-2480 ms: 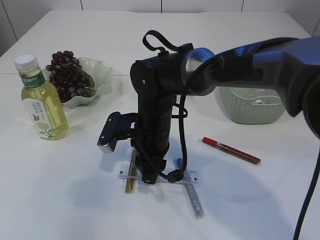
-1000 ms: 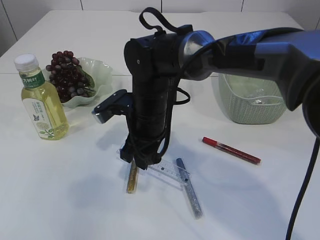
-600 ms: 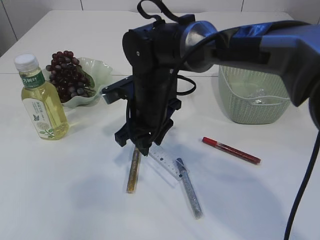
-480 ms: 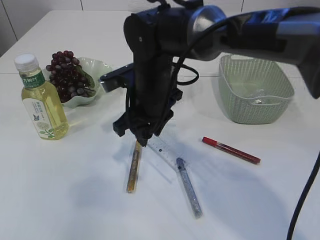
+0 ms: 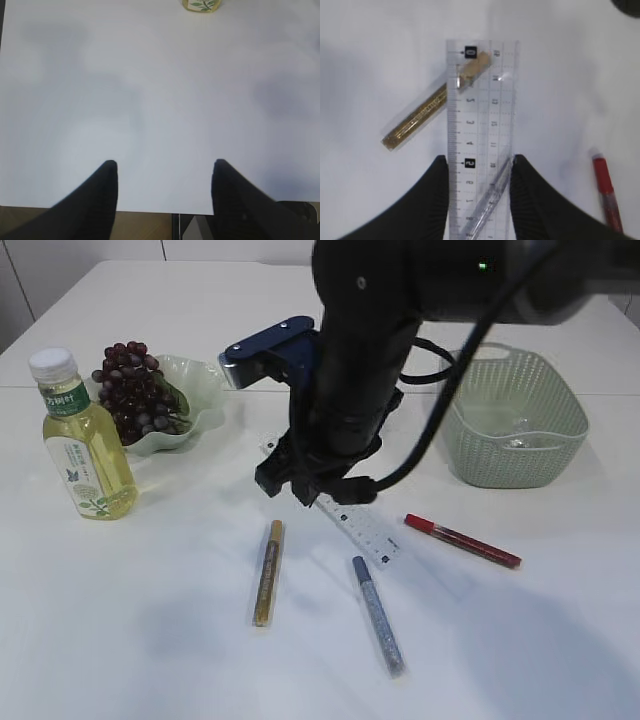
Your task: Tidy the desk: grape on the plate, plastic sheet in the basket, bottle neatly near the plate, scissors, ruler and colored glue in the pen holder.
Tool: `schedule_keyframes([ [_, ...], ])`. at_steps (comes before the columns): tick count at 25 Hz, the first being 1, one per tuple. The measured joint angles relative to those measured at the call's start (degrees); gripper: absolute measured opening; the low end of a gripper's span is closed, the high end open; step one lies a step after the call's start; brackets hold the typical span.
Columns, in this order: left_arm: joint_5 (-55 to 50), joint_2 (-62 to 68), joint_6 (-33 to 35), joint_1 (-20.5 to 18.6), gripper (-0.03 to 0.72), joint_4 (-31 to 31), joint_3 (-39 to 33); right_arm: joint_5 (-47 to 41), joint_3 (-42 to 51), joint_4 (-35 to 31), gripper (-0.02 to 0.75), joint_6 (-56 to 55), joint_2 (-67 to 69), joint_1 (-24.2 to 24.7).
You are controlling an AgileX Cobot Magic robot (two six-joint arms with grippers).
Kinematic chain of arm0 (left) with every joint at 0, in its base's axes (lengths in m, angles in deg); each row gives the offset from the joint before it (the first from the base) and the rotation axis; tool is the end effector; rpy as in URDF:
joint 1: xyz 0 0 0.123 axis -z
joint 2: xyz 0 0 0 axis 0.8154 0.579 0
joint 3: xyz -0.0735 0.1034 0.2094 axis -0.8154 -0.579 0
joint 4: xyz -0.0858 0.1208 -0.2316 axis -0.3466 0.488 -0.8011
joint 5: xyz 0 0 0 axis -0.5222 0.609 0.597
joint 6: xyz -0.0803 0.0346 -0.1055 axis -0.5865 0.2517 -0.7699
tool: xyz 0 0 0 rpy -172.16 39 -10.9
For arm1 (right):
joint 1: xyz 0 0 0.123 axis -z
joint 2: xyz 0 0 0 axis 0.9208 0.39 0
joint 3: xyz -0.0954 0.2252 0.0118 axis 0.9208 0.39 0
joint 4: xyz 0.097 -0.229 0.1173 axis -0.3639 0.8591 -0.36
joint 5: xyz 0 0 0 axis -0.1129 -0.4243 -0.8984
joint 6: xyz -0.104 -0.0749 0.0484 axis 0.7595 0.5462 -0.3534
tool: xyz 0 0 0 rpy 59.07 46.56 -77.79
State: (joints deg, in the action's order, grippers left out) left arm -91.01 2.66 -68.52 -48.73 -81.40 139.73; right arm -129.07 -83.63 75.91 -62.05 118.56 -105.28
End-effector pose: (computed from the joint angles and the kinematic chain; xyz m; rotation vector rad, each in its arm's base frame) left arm 0.2149 -0.0122 0.2869 -0.0588 2.6334 0.0170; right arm 0.3488 0.2708 0.1560 -1.0555 2.6200 0.0970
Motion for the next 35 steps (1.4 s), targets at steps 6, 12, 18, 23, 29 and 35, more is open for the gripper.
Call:
schedule_keyframes([
  [6, 0.00, 0.00, 0.00, 0.00, 0.435, -0.10, 0.00, 24.17, 17.46, 4.02, 0.300, 0.12, -10.66, 0.00],
  [12, 0.00, 0.00, 0.00, 0.00, 0.435, -0.21, 0.00, 42.78, 24.49, 5.35, 0.299, 0.15, -13.54, 3.57],
  [18, 0.00, 0.00, 0.00, 0.00, 0.435, -0.21, 0.00, 56.59, 24.73, 5.53, 0.299, 0.15, -13.63, 10.34],
  [23, 0.22, 0.00, 0.00, 0.00, 0.435, -0.21, 0.00, 70.89, 23.24, 5.53, 0.299, 0.15, -11.46, 12.18],
  [29, 0.68, 0.00, 0.00, 0.00, 0.435, -0.21, 0.00, 77.42, 14.64, 4.69, 0.299, 0.15, -2.76, 13.81],
  [35, 3.34, 0.00, 0.00, 0.00, 0.435, -0.21, 0.00, 77.95, 3.00, 3.41, 0.299, 0.15, 6.69, 15.52],
])
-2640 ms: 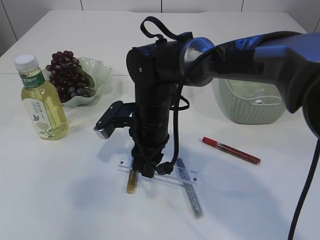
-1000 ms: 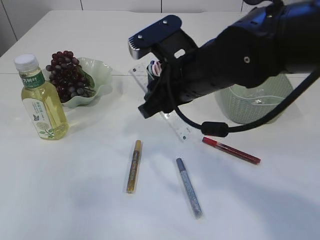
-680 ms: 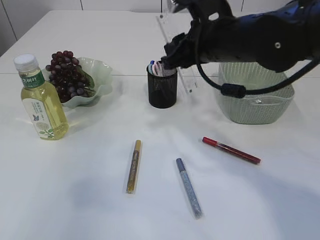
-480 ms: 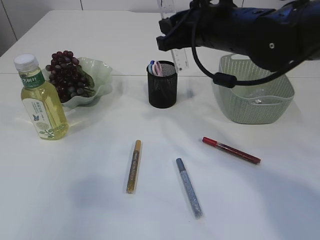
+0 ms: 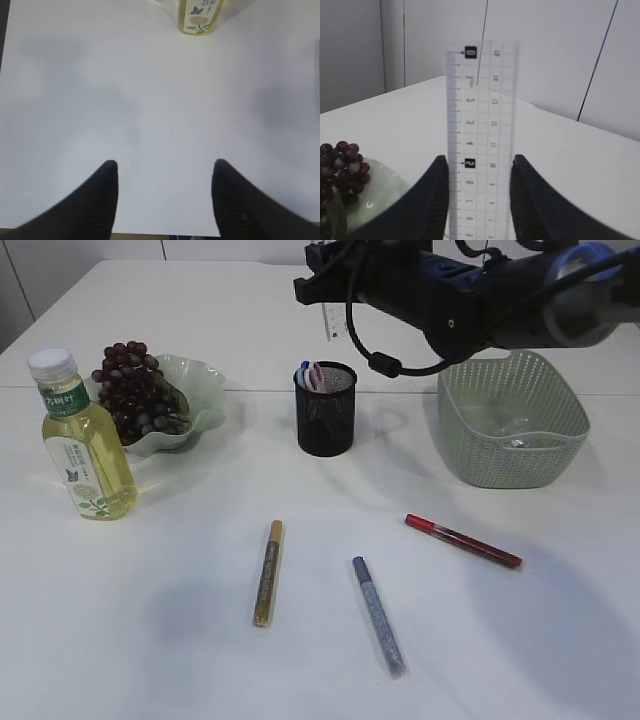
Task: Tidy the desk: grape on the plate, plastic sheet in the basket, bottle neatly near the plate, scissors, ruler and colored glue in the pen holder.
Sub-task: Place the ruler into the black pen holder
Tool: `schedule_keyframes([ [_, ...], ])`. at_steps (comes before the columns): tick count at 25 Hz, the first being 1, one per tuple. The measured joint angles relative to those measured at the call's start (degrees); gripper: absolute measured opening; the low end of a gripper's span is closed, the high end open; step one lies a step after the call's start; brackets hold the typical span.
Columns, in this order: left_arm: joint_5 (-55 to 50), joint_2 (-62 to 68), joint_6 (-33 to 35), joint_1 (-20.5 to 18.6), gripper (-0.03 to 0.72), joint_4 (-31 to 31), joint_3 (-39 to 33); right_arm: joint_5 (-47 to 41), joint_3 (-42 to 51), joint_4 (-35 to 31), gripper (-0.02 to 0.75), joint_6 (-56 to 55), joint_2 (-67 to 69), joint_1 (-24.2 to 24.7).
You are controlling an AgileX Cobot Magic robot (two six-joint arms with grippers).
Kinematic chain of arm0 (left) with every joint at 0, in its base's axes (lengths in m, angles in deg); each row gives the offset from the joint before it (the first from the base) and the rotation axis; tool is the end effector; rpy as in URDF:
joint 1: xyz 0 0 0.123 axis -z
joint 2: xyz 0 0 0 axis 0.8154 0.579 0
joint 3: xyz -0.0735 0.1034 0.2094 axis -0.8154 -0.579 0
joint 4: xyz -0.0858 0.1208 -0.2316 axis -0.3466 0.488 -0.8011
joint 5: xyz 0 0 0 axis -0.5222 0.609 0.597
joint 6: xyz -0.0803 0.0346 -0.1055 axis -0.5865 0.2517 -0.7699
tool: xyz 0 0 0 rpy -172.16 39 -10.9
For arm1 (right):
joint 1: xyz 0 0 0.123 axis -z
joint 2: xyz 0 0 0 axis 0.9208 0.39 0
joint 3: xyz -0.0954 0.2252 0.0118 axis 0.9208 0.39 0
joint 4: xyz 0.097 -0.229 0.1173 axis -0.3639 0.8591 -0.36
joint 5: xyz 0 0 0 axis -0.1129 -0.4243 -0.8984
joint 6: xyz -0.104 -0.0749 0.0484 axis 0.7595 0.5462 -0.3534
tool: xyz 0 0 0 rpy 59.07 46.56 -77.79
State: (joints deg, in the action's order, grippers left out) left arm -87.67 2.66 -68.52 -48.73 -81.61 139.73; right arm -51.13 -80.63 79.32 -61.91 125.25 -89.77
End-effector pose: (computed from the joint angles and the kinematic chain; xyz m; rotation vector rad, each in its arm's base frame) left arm 0.2217 -0.0136 0.2909 -0.0550 2.5762 0.0020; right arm 0.5029 0.2150 0.2166 -0.4798 1.5614 0.1972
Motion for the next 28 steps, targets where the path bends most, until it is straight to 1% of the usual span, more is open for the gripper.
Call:
schedule_keyframes([
  [5, 1.61, 0.00, 0.00, 0.00, 0.435, 0.00, 0.00, 0.00, -5.92, -1.06, 0.299, 0.00, 5.10, 0.10],
  [8, 2.47, 0.08, 0.00, 0.00, 0.435, 0.36, 0.00, 0.25, -7.91, -1.92, 0.299, 0.00, 7.60, 0.10],
  [21, 4.50, 0.08, 0.00, 0.00, 0.435, 1.33, 0.00, 1.50, -8.83, -2.82, 0.299, 0.00, 12.28, 1.01],
  [28, 4.50, 0.08, 0.00, 0.00, 0.435, 1.42, 0.00, 0.29, -8.83, -2.82, 0.299, 0.10, 12.62, 1.01],
])
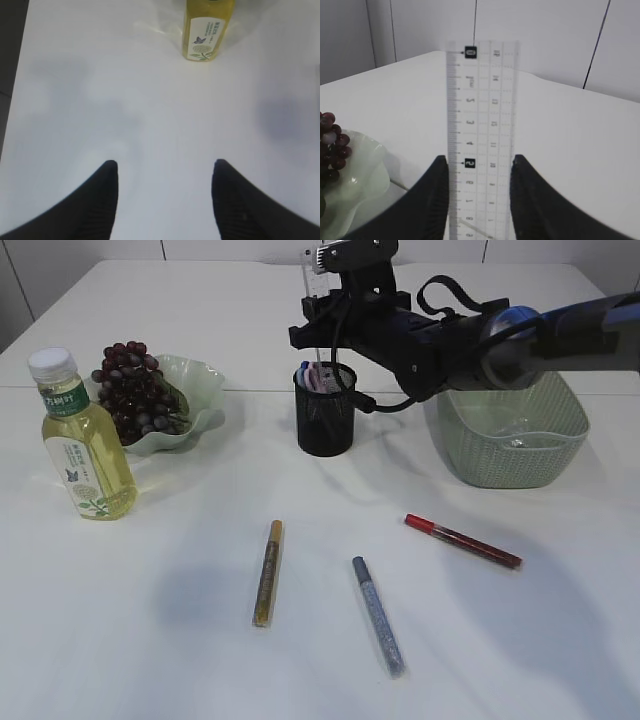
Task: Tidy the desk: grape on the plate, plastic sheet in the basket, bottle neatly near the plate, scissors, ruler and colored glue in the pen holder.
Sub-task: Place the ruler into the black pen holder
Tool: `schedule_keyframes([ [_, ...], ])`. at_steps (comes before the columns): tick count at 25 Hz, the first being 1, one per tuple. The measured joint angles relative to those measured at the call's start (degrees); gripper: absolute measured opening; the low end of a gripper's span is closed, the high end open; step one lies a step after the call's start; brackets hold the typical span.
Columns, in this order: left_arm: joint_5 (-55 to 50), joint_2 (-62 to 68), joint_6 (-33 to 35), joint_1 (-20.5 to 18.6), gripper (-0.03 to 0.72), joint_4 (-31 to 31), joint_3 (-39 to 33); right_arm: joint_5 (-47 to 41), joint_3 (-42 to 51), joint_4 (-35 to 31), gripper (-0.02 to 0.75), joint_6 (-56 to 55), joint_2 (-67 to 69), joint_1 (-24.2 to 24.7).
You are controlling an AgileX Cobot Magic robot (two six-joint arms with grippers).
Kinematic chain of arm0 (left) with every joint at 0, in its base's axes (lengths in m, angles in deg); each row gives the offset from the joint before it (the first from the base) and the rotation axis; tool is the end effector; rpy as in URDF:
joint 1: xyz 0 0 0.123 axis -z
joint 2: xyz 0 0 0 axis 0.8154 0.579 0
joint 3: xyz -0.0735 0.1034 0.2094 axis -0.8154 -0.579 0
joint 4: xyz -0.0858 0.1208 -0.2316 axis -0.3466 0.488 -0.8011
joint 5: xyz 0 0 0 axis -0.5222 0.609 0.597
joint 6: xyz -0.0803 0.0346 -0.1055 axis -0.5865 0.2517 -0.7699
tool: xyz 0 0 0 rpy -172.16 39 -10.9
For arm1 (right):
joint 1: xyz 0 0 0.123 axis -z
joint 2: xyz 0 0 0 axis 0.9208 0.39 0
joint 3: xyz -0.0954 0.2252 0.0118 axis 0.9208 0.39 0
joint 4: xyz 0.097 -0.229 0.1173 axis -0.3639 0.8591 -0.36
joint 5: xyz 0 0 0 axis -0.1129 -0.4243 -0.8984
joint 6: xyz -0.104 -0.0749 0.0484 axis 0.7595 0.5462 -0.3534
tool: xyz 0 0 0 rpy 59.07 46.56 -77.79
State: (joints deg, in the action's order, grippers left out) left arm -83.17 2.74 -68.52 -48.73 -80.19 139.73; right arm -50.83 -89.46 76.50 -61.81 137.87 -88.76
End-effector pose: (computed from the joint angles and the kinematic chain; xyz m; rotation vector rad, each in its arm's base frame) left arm 0.2310 -0.0119 0.2969 -0.0448 2.4968 0.0212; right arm 0.5365 0.2155 0.1538 -0.4334 1.6374 0.1999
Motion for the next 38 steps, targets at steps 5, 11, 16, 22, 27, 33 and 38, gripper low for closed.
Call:
schedule_keyframes([
  [5, 0.00, 0.00, 0.00, 0.00, 0.435, 0.00, 0.00, -3.18, 0.00, 0.00, 0.299, 0.15, 0.00, 0.00],
  [11, 0.12, 0.00, 0.00, 0.00, 0.435, 0.10, 0.00, -3.80, 0.00, 0.00, 0.299, 0.15, 0.00, 0.00],
  [16, 0.12, 0.00, 0.00, 0.00, 0.435, 0.10, 0.00, -4.30, 0.00, 0.00, 0.299, 0.25, 0.00, 0.00],
  [22, 0.25, 0.00, 0.00, 0.00, 0.435, 0.10, 0.00, -7.04, 0.00, 0.00, 0.300, 0.25, 0.00, 0.00],
  [27, 0.81, 0.00, 0.00, 0.00, 0.435, 0.00, 0.00, -9.18, 0.00, 0.00, 0.301, 0.25, 0.00, 0.00],
  [33, 1.01, 0.00, 0.00, 0.00, 0.435, -0.22, 0.00, -9.69, 0.00, 0.00, 0.396, -0.25, 0.00, 0.00],
  [38, 1.14, 0.00, 0.00, 0.00, 0.435, -0.22, 0.00, -10.01, 0.00, 0.00, 0.454, -0.60, -0.11, 0.00],
])
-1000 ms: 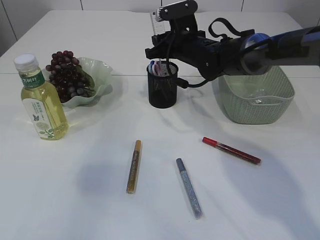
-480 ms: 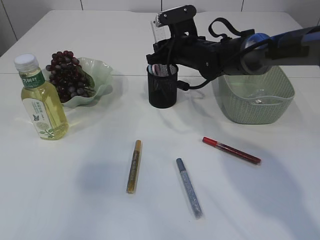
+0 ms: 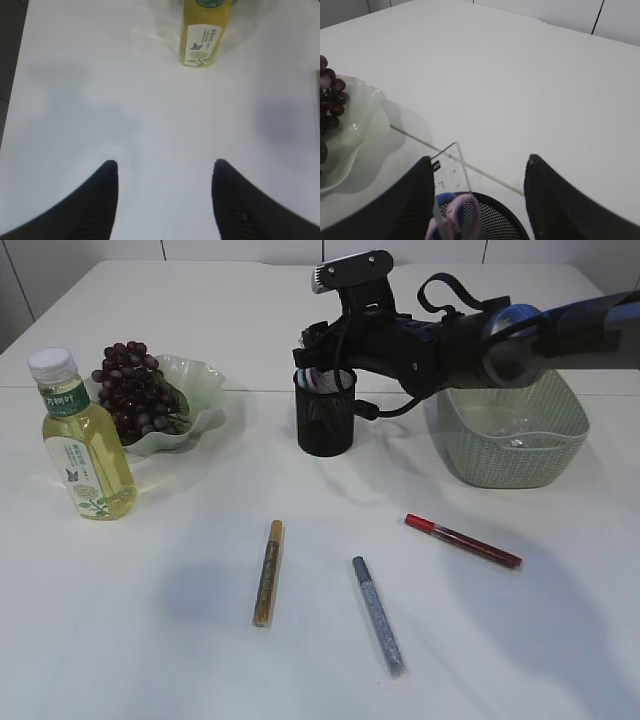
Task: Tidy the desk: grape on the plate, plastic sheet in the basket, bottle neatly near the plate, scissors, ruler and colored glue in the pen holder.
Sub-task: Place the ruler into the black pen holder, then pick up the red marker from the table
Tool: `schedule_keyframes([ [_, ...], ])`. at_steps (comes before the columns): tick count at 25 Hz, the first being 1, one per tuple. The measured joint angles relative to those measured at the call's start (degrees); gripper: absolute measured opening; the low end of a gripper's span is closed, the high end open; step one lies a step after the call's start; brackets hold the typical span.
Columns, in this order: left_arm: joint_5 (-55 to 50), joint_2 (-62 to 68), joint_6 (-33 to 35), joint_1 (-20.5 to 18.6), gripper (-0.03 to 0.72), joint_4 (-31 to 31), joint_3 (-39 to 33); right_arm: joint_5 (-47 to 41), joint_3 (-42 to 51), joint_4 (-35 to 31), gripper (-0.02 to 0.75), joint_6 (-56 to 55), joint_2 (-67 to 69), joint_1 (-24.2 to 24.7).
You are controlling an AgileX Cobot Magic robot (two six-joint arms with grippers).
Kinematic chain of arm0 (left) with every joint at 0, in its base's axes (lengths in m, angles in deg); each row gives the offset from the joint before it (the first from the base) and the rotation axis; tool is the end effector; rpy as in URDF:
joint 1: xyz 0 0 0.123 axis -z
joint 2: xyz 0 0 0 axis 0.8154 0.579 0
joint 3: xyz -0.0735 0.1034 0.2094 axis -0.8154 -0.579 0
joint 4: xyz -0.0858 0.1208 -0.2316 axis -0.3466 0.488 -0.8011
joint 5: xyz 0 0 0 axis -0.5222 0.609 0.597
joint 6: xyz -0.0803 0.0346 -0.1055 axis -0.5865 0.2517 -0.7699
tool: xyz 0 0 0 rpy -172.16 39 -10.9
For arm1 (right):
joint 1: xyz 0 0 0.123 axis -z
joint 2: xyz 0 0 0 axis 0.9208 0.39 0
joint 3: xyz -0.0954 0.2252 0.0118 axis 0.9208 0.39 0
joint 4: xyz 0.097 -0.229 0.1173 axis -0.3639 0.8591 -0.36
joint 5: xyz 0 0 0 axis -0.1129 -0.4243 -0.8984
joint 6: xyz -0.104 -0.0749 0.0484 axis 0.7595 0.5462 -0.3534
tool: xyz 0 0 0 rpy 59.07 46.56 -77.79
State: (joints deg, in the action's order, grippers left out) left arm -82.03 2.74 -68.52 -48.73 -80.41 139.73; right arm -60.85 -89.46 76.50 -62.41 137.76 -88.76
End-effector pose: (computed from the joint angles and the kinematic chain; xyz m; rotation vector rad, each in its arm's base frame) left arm 0.2331 -0.0127 0.2985 -0.0439 2.4776 0.0128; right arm 0.5322 0.2129 0.1315 -0.4639 1.8083 0.1868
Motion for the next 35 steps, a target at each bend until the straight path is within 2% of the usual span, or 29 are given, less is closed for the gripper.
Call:
schedule_keyframes([
  [5, 0.00, 0.00, 0.00, 0.00, 0.435, -0.08, 0.00, -1.65, 0.00, 0.00, 0.461, 0.00, -1.74, 0.00],
  [9, 0.00, 0.00, 0.00, 0.00, 0.435, -0.08, 0.00, -7.96, 0.00, 0.00, 0.461, -0.10, -6.02, 0.00],
  [12, 0.00, 0.00, 0.00, 0.00, 0.435, -0.08, 0.00, -19.29, 0.00, -1.34, 0.461, -0.10, -11.00, 0.00],
  [17, 0.00, 0.00, 0.00, 0.00, 0.435, -0.20, 0.00, -43.30, -0.09, -6.44, 0.461, -0.32, -18.99, 0.00],
  [22, -0.22, 0.18, 0.00, 0.00, 0.435, -1.14, 0.00, -67.65, -0.56, -7.12, 0.460, 0.30, -24.60, 0.00],
  [25, -1.38, 0.63, 0.00, 0.00, 0.435, -2.07, 0.00, -78.69, -0.59, -6.66, 0.459, 1.58, -25.01, 0.00],
  [33, -5.75, 1.33, 0.00, 0.00, 0.435, -2.69, 0.00, -80.92, 0.27, -7.28, 0.459, 1.96, -25.01, 0.00],
  [35, -6.47, 1.33, 0.00, 0.00, 0.435, -2.69, 0.00, -80.95, 0.27, -5.76, 0.459, 5.73, -25.01, 0.00],
])
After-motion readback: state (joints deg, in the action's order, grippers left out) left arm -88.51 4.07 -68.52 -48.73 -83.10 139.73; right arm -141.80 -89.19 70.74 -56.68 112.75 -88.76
